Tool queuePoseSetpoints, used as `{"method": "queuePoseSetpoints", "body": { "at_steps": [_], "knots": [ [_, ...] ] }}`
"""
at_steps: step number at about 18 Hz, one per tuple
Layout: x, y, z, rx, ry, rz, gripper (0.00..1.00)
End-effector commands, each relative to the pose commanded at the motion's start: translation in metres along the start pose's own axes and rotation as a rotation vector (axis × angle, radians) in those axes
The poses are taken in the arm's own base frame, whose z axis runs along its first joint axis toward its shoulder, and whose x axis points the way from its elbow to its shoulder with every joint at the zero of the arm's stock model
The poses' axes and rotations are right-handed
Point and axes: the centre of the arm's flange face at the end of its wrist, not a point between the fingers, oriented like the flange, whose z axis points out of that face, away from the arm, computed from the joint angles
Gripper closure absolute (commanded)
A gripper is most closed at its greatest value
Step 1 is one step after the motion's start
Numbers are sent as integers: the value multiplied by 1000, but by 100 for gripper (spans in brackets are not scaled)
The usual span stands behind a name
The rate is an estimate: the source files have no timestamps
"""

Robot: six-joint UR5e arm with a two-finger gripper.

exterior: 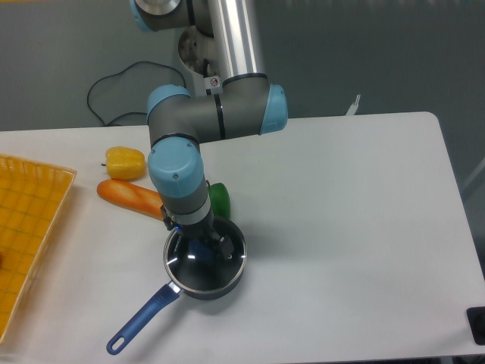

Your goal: Open the lid

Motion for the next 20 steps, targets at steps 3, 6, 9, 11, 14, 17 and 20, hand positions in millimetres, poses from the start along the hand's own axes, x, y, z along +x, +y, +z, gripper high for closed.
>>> {"method": "queuePoseSetpoints", "body": {
  "at_steps": [3, 6, 9, 11, 14, 17, 20],
  "knots": [
    [0, 0, -1, 0, 0, 0, 0],
    [0, 0, -1, 1, 1, 6, 0],
    [0, 0, 0, -1, 1, 11, 0],
    [1, -1, 0, -2, 2, 15, 0],
    [1, 0, 2, -5, 5, 17, 0],
    [1, 0, 2, -6, 4, 20, 0],
    [1, 0, 2, -6, 4, 22, 0]
  ]
}}
